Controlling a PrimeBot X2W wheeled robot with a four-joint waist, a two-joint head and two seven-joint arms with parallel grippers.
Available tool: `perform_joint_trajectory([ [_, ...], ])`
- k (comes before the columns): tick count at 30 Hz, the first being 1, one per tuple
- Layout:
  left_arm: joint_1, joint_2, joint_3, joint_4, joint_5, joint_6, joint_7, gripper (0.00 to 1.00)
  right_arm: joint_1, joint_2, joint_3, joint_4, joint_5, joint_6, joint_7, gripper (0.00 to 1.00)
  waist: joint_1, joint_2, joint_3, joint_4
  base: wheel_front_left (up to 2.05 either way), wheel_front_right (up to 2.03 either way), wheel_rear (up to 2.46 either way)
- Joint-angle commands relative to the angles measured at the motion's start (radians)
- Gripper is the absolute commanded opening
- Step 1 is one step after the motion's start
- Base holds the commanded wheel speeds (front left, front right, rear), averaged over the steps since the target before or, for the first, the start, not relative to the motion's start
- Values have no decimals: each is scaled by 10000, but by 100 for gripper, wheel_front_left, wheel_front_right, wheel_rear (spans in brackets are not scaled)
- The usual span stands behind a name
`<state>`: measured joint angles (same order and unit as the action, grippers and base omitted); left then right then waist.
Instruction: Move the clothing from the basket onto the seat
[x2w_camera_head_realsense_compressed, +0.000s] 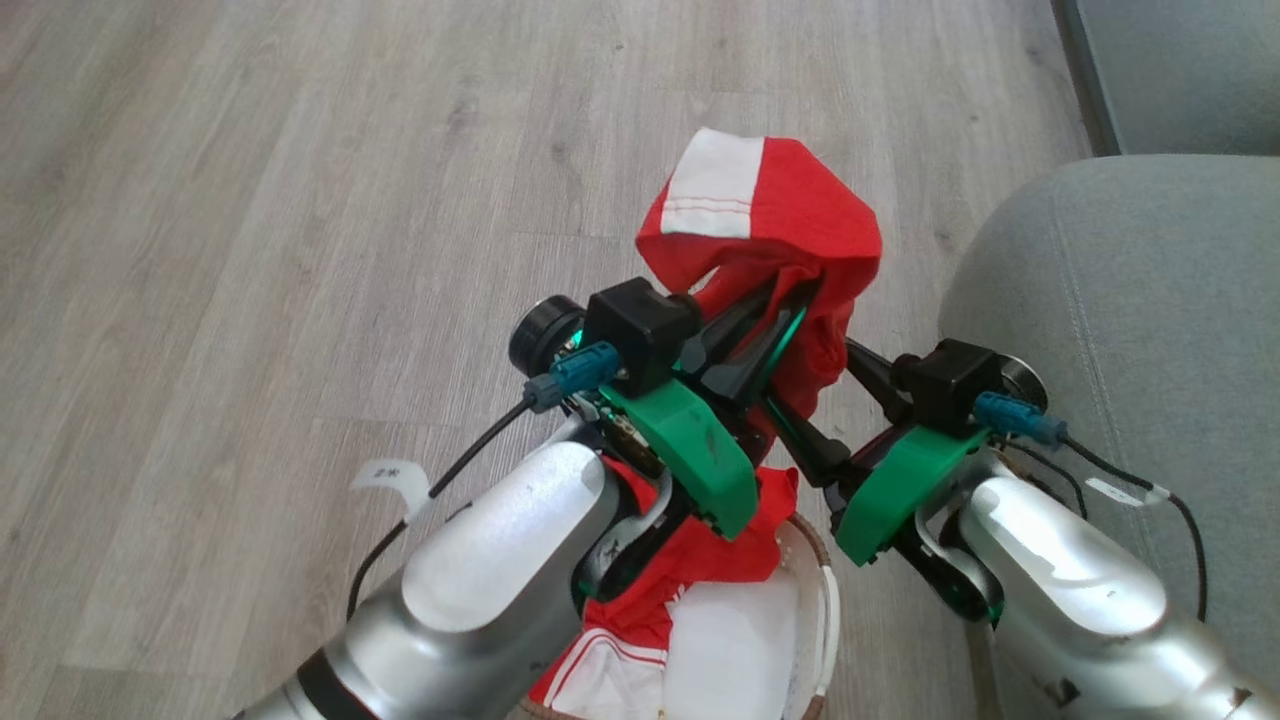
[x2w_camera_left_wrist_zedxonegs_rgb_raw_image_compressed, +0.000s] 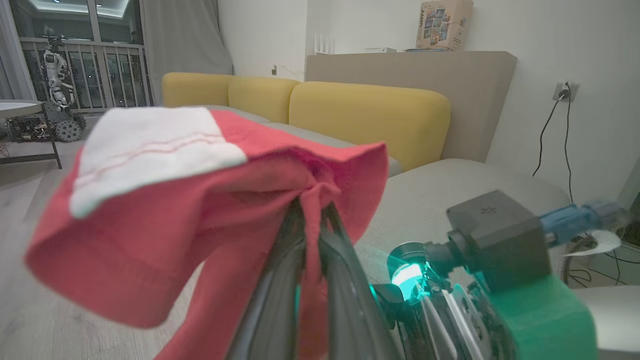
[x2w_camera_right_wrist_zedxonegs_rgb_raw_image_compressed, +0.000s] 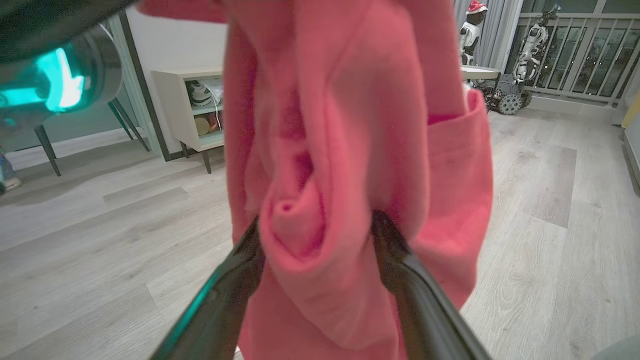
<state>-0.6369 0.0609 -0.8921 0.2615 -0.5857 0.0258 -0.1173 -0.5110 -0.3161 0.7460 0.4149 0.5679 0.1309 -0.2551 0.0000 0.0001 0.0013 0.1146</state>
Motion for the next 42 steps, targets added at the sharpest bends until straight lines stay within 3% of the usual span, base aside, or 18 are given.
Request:
perform_joint_trajectory([
  [1,-638,-26,310,-323,-67,-16,-117,0,-343,135,-33,-153,154,-2,-67,100,0,-1,-15,46,0,0,0],
  [5,-636,-41,245,-277,-129,25,-137,0,-305,198,-156,-91,166,-2,-67,100,0,-1,-9,88,0,0,0],
  [6,-639,-43,236,-270,-140,35,-140,0,-290,203,-173,-97,159,-2,-67,39,0,-1,-7,89,0,0,0],
  [7,-642,-44,233,-262,-150,49,-144,0,-284,204,-174,-133,147,-2,-67,0,0,-1,-1,85,0,0,0],
  [16,-479,254,389,-43,-182,292,-217,0,-84,7,-532,-544,133,-2,-67,0,0,-1,34,-91,0,0,0],
  [27,336,743,576,-181,-420,636,-426,0,803,-188,-2138,-1315,-118,-2,-67,0,0,-1,90,-559,0,0,0],
  [28,402,752,591,-216,-461,650,-449,4,845,-226,-2253,-1388,-150,-2,-67,0,0,-1,101,-593,0,0,0],
  [29,463,761,580,-229,-494,656,-438,45,882,-267,-2361,-1451,-176,-2,-67,0,0,-1,113,-638,0,0,0],
  [30,508,769,534,-226,-504,655,-392,100,916,-312,-2475,-1514,-195,-2,-67,0,0,-1,127,-677,0,0,0],
  [42,734,712,262,-267,-405,848,-452,100,1162,-957,-3447,-2287,-366,-2,-67,0,0,-1,326,-1604,0,0,0],
])
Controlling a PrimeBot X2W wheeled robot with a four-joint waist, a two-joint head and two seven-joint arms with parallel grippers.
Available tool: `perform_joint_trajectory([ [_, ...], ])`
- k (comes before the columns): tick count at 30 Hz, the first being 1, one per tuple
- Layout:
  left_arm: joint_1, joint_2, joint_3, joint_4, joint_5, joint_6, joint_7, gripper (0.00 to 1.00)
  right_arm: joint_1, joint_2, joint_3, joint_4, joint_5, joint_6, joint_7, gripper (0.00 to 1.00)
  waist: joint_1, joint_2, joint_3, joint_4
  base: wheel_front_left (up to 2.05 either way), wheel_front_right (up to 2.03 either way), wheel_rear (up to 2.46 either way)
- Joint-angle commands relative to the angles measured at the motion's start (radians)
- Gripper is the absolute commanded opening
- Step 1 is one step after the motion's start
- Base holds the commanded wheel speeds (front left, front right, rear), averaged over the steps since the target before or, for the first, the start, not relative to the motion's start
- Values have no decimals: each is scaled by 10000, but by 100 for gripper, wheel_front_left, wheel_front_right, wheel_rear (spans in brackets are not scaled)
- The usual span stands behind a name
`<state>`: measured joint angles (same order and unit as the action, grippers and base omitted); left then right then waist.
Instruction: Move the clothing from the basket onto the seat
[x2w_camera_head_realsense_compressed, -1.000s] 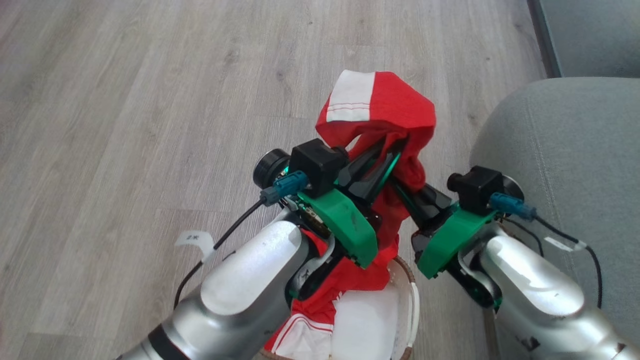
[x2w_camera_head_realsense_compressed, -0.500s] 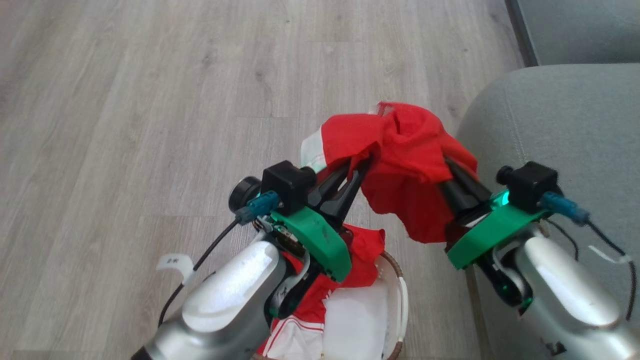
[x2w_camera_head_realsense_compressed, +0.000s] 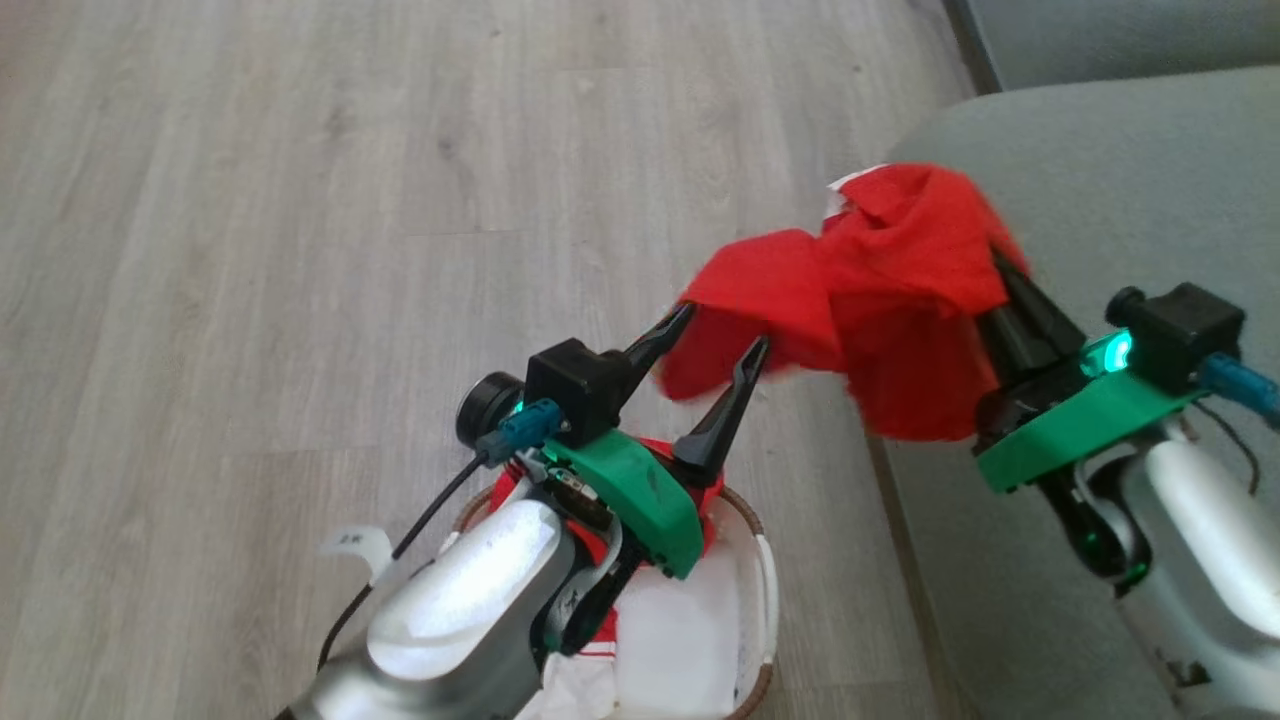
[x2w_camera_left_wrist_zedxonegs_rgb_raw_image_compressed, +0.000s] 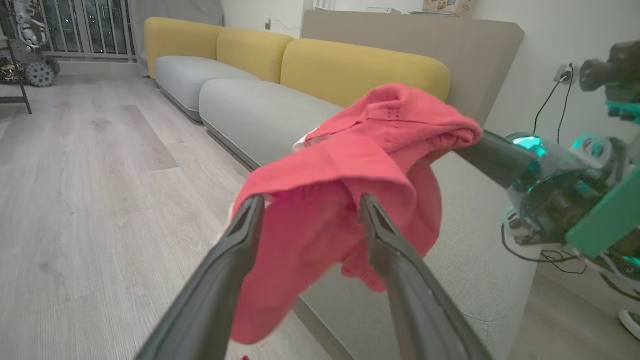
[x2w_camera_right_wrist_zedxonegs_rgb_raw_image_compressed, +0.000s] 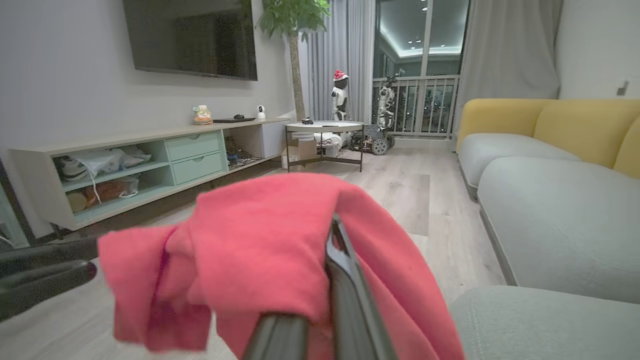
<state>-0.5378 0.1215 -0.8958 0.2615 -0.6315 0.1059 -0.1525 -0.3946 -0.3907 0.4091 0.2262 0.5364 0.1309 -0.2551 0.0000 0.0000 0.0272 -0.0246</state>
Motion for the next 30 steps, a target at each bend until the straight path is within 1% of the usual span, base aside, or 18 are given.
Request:
perform_joint_trajectory([
  [1,-248,112,284,-233,67,60,-112,100,5,-261,-154,-459,-48,-2,-67,0,0,0,87,-331,0,0,0],
  [12,-362,66,156,236,179,64,-312,100,365,-742,-911,-1167,-220,-2,-67,0,0,0,195,-1581,0,0,0],
  [19,-439,53,166,554,217,60,-507,100,672,-936,-1066,-1452,-266,-2,-67,0,0,0,169,-2512,0,0,0],
  [25,-506,-10,231,752,247,25,-735,100,891,-1044,-1178,-1645,-293,-2,-67,0,0,0,157,-3224,0,0,0],
  [30,-511,53,347,875,311,41,-885,100,1097,-968,-1314,-1789,-242,-2,-67,0,0,0,100,-3820,0,0,0],
])
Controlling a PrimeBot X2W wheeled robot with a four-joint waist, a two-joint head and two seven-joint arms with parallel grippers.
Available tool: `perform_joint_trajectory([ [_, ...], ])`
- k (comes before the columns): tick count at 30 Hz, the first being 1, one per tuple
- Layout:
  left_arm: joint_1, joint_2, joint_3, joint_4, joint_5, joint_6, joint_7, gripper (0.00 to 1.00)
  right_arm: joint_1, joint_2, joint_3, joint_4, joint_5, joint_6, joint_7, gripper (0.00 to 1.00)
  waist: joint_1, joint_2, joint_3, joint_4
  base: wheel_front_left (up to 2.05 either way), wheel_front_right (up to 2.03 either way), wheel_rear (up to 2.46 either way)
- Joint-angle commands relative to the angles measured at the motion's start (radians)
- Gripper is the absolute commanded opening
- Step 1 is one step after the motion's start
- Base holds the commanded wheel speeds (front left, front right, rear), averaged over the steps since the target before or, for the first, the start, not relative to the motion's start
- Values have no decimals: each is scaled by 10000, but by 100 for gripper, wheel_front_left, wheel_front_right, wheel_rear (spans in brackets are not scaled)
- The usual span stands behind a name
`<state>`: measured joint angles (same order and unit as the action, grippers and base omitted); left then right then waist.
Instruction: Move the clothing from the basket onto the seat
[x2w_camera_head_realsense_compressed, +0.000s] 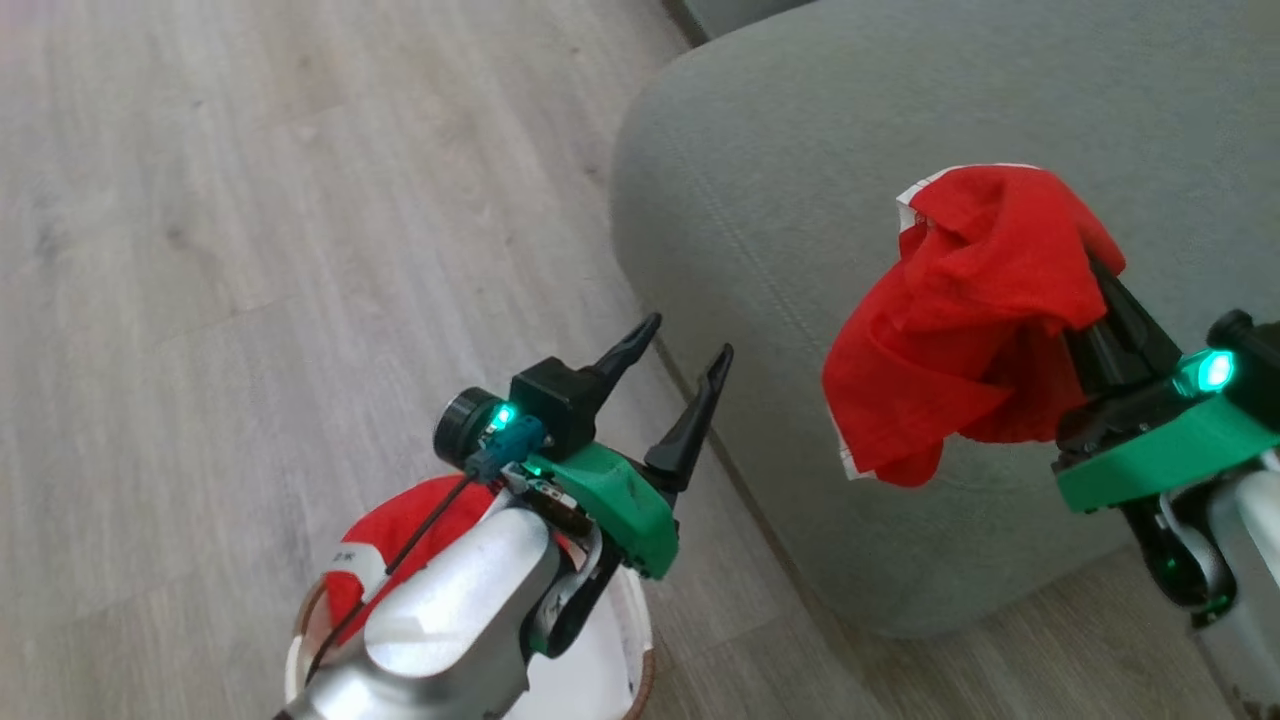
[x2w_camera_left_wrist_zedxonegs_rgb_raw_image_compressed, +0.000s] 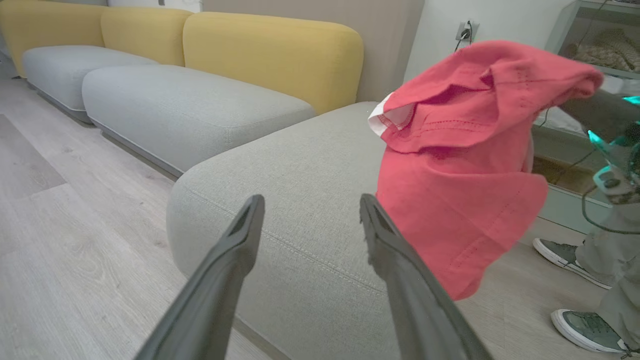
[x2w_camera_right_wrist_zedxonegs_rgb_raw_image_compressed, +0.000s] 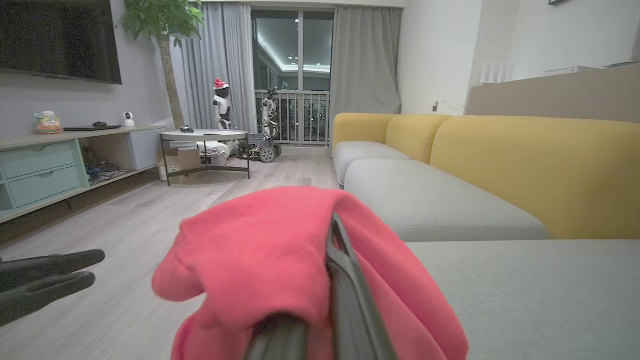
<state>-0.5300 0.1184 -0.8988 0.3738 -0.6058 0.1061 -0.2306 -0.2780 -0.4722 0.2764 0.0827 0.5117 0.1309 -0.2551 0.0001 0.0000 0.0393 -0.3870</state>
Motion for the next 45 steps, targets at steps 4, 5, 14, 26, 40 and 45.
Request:
perform_joint_trajectory([
  [4,-546,111,479,-194,73,59,-179,100,36,-82,-44,-497,16,-2,-67,0,-1,0,-7,-673,0,0,0],
  [5,-539,107,489,-174,75,52,-192,100,62,-62,-71,-535,17,-2,-67,0,-1,0,2,-771,0,0,0],
  [14,-571,15,566,-16,143,40,-259,100,220,20,-257,-722,166,-2,-67,0,-1,0,116,-1387,0,0,0],
  [26,-846,-132,519,262,241,-68,-284,100,123,-7,-419,-692,342,-2,-67,0,-1,0,365,-1440,0,0,0],
  [40,-1784,-400,55,405,671,87,52,100,-2741,-679,222,1636,1783,-2,-67,0,-1,0,1794,-1122,0,0,0],
  [45,-2377,-549,-263,557,853,97,245,100,-4002,-1016,601,2661,2289,-2,-67,0,-1,0,2510,-889,0,0,0],
])
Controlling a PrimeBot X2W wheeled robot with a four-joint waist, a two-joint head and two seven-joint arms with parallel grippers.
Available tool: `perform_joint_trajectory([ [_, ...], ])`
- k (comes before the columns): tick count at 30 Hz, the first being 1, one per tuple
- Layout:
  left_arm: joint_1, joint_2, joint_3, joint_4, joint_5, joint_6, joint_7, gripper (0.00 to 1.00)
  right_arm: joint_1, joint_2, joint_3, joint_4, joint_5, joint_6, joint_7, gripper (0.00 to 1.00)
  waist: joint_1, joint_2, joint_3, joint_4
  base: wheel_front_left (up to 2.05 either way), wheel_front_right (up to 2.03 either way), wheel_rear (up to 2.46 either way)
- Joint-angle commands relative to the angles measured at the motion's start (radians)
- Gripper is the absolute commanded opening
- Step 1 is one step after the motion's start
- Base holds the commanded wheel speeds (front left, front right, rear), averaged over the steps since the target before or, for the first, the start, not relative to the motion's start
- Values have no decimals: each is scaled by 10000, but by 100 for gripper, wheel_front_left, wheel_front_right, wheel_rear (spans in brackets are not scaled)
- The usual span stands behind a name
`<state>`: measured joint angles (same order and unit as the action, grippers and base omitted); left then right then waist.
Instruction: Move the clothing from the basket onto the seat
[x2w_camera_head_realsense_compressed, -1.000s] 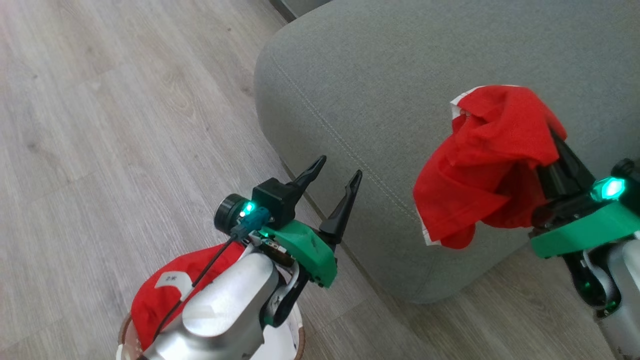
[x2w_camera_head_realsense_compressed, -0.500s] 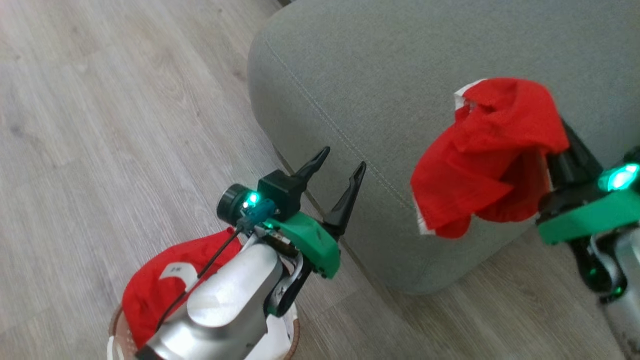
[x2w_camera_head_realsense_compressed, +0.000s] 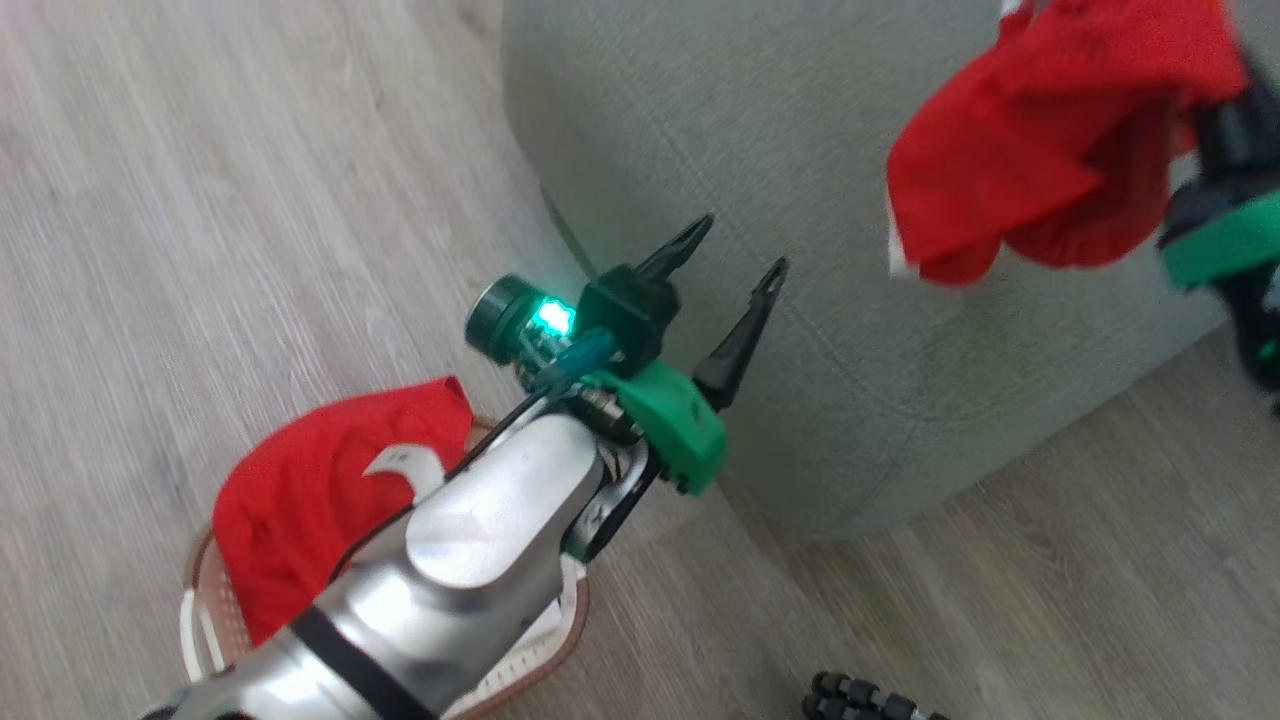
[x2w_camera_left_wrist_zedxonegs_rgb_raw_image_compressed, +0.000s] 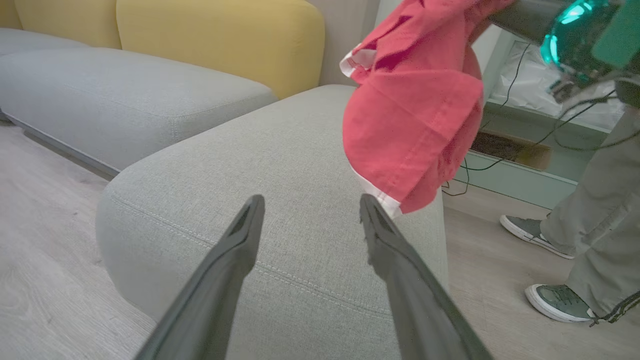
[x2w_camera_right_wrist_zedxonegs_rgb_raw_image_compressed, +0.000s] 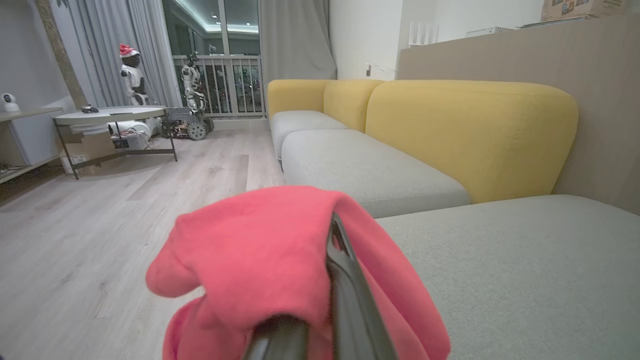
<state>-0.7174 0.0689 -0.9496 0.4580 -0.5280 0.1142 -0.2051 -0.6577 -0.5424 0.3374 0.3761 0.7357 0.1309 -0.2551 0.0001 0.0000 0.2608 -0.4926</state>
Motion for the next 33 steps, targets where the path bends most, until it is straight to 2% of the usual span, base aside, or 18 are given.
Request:
perform_joint_trajectory([
  [1,-624,-80,173,-243,101,15,13,100,-425,-389,60,-100,126,-2,-67,0,-1,0,431,221,0,0,0],
  [9,-1754,-180,-496,-46,134,132,143,100,-1885,-1016,392,957,779,-2,-67,0,-1,0,1724,690,0,0,0],
  [16,-2793,-185,-1321,-288,-184,581,243,100,-2931,-1575,329,1902,924,-2,-67,0,-1,0,2730,1027,0,0,0],
  [21,-3451,-185,-1857,-323,-461,929,287,100,-3487,-1764,-61,2100,676,-2,-67,0,-1,0,3371,1229,0,0,0],
  [24,-3761,-186,-2140,-319,-643,1154,266,100,-3757,-1668,-499,2140,389,-2,-67,0,-1,0,3740,1293,0,0,0],
  [28,-4024,-186,-2426,-264,-819,1325,232,100,-3752,-1554,-342,2261,78,-2,-67,0,-1,0,4039,1353,0,0,0],
  [29,-4152,-186,-2570,-219,-946,1417,185,100,-3742,-1616,226,2520,-180,-2,-67,22,-1,0,4174,1396,0,0,0],
  [30,-4211,-186,-2630,-193,-1006,1464,159,100,-3778,-1633,467,2689,-215,-2,-67,33,-1,0,4230,1405,0,0,0],
  [32,-4306,-186,-2740,-148,-1128,1538,100,100,-3826,-1657,950,3169,-169,-2,-67,37,-1,0,4300,1429,0,0,0],
  [33,-4344,-186,-2789,-129,-1188,1564,69,100,-3838,-1669,1309,3480,-107,-2,-67,47,-1,0,4311,1440,0,0,0],
])
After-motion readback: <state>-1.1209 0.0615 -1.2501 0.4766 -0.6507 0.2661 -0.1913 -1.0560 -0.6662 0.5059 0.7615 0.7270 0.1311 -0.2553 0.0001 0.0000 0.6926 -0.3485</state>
